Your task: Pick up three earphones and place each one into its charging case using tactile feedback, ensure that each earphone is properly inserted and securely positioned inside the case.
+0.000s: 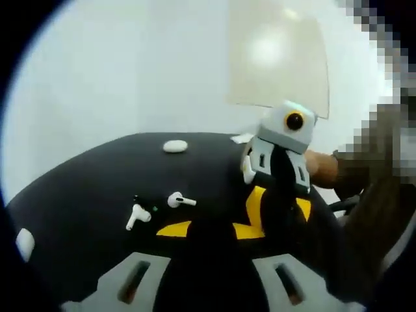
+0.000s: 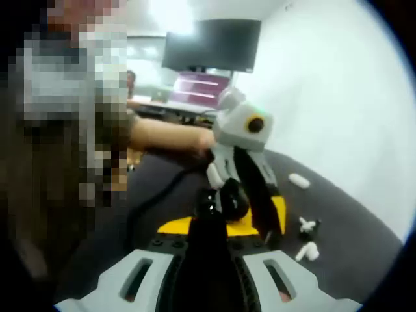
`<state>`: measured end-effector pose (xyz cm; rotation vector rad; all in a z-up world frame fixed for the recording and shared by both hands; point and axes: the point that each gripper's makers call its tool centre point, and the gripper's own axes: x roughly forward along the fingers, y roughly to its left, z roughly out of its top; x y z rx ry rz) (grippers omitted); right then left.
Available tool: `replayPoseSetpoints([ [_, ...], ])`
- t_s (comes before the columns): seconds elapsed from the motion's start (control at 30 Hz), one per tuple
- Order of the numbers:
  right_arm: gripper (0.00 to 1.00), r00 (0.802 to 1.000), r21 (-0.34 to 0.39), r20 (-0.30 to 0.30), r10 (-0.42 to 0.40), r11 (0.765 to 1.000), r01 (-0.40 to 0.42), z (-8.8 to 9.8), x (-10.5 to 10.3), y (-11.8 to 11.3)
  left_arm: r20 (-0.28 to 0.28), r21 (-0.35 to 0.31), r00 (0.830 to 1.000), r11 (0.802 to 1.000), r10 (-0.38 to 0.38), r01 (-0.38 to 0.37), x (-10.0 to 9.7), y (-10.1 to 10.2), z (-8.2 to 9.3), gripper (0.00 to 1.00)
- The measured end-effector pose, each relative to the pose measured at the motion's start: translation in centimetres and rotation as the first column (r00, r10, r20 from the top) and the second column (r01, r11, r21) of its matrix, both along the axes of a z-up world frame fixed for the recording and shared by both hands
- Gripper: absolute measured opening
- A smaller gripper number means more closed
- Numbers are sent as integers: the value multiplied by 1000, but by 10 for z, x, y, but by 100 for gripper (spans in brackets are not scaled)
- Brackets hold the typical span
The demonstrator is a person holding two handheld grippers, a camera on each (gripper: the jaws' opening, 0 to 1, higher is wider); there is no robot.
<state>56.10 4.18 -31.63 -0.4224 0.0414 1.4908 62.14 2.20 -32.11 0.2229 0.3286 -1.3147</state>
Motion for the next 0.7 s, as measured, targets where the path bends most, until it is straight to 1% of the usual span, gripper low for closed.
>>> replayPoseSetpoints([
  [0.07,19,1000,1,-4,0,1000,0,0,0,0,-2,11,1000,1000,14,-14,1,8,2,25],
  [0.13,19,1000,1,-9,-1,1000,1,0,0,0,0,50,1000,998,24,-24,0,25,-1,25],
  [0.2,19,1000,2,-12,-2,1000,2,0,0,0,-24,53,1000,999,8,-7,-7,35,-1,24],
  [0.23,19,1000,2,-15,-2,1000,2,0,0,0,-55,59,998,998,-16,19,-13,41,-2,24],
  [0.27,19,1000,2,-22,-3,1000,3,-1,0,1,-63,66,997,997,-46,51,-17,45,-1,23],
  [0.33,19,999,1,-52,-7,1000,7,-1,1,1,-55,66,992,991,-117,120,-29,50,2,24],
  [0.4,19,996,0,-84,-11,1000,11,-2,2,1,-75,30,982,984,-174,177,-42,45,7,29],
  [0.47,19,995,-1,-101,-13,1000,13,-2,3,1,-90,20,982,985,-169,171,-42,37,7,33],
  [0.53,19,994,-2,-110,-14,1000,14,-2,3,2,-96,31,981,984,-171,174,-44,31,4,32],
  [0.63,19,993,-3,-112,-22,1000,21,-2,4,3,-62,53,983,983,-173,176,-45,23,-2,28],
  [0.7,19,993,-3,-114,-27,1000,26,-2,5,3,-32,40,983,983,-178,179,-45,20,2,28],
])
